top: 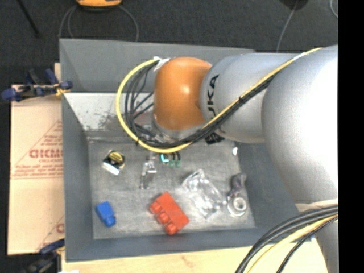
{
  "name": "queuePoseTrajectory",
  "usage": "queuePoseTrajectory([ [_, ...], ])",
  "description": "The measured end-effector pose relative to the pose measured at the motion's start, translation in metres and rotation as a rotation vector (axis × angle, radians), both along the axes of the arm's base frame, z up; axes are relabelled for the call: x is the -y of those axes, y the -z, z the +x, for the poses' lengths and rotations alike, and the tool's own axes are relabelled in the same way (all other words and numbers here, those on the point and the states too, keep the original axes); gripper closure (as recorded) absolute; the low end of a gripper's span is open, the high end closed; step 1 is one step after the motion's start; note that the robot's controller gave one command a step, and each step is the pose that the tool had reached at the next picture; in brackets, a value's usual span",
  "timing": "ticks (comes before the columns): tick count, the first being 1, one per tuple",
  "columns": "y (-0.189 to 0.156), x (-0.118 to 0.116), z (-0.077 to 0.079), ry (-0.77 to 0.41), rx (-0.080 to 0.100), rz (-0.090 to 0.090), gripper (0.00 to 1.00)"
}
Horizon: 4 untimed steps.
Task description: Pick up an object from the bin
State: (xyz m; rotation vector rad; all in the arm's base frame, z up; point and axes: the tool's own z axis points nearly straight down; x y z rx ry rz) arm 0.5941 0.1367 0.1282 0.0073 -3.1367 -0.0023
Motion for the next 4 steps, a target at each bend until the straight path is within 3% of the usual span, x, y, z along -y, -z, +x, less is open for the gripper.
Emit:
queuePoseTrajectory([
  [1, 0.04, -0.057, 0.007, -0.359, 0.014, 0.001, 0.0],
  [2, 0.042, -0.074, 0.016, -0.434, 0.023, -0.001, 0.0],
  [3, 0.041, -0.076, 0.016, -0.431, 0.027, 0.005, 1.0],
  [4, -0.072, -0.072, 0.022, -0.406, 0.019, 0.001, 1.0],
])
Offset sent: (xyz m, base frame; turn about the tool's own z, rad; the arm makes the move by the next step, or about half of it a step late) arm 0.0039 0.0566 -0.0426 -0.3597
